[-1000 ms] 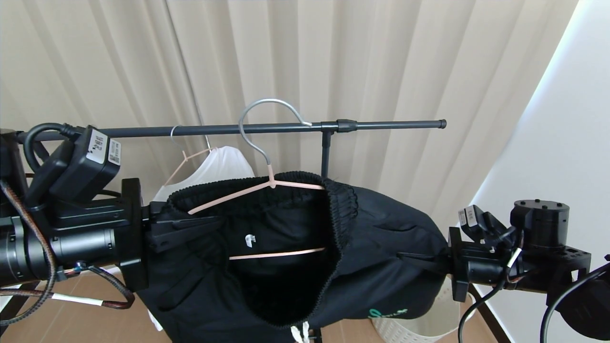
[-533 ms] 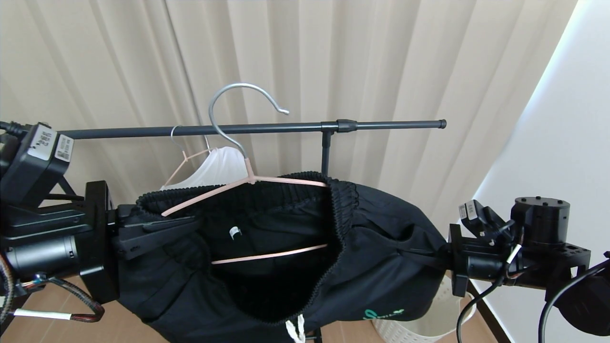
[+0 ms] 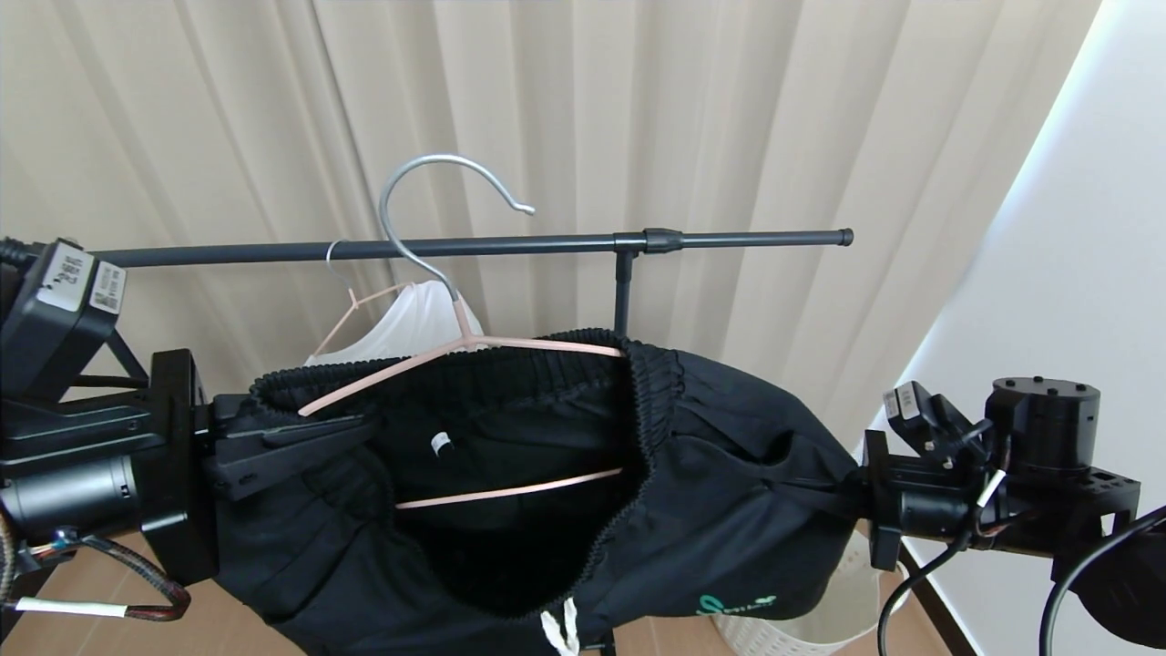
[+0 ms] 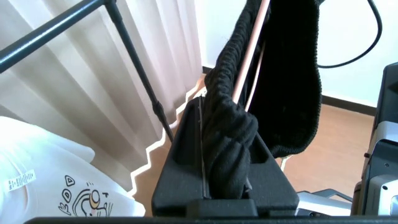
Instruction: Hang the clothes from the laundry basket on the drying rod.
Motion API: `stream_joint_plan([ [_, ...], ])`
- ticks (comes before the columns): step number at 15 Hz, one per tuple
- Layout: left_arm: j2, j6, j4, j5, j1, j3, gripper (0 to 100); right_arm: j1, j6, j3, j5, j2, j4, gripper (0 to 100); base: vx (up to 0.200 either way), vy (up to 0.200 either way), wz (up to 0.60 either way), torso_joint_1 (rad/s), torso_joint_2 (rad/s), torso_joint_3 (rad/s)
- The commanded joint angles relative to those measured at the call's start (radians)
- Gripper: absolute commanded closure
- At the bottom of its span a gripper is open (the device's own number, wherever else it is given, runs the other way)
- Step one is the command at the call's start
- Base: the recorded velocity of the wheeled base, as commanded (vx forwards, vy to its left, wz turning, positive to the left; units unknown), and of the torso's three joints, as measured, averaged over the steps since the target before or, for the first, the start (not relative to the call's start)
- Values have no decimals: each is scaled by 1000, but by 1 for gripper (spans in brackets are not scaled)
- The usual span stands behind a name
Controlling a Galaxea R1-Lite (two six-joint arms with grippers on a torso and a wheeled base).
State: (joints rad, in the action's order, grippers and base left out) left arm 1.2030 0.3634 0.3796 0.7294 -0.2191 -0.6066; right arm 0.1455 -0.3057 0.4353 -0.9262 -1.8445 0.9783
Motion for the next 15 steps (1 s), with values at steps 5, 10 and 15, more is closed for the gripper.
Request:
stream_joint_plan([
  [5,0,-60,-1,-70,11,27,100,57,-6,-70,0,189,2,0,0,0,0,0,0,0],
  [10,23,-101,-1,-162,17,37,100,86,17,-70,30,281,-4,0,0,0,0,0,0,0],
  [15,44,-204,-1,-294,18,36,100,223,194,-27,279,337,-3,0,0,0,0,0,0,0],
])
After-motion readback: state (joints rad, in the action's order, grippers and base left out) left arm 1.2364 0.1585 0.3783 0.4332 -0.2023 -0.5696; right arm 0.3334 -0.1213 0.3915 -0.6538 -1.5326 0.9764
